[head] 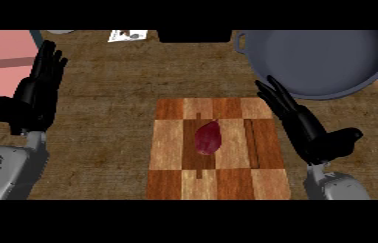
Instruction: Pick the pear from the cutting board and place it in the pot
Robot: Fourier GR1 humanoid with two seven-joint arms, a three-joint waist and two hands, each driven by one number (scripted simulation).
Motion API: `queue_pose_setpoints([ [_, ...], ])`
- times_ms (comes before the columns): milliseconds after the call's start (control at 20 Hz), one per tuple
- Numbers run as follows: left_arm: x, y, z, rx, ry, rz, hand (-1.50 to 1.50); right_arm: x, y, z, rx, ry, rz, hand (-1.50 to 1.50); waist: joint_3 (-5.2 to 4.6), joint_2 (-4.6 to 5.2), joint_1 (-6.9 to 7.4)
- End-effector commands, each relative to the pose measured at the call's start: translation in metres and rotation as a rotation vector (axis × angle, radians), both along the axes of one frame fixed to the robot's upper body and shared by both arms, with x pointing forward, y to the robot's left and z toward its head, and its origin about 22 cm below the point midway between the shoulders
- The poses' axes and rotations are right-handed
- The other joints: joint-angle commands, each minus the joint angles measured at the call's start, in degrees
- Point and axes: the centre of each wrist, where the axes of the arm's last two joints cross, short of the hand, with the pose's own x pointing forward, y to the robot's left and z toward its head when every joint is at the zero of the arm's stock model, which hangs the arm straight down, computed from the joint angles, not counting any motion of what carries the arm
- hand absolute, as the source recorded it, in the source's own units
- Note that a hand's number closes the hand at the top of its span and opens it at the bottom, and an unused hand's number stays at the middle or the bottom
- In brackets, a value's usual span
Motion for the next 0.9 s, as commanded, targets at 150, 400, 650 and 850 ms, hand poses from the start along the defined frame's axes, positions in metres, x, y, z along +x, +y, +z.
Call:
queue_pose_setpoints([
  [150,-0.014,-0.027,-0.011,-0.041,0.129,-0.103,0.00,0.023,0.065,0.006,0.337,0.023,0.065,-1.50,-0.30,0.32,1.94],
  [400,-0.020,-0.052,-0.035,-0.117,0.248,-0.143,0.00,0.024,0.020,-0.013,-0.066,-0.146,-0.332,-1.50,-0.46,0.23,-0.48],
  [650,-0.028,-0.061,-0.039,-0.140,0.267,-0.137,0.00,-0.027,0.060,-0.035,-0.063,-0.438,-0.320,-1.50,-0.40,0.03,-0.62],
  [850,-0.037,-0.057,-0.028,-0.109,0.262,-0.136,0.00,-0.042,0.000,-0.017,-0.291,-0.338,-0.284,-1.50,-0.44,-0.02,-0.49],
])
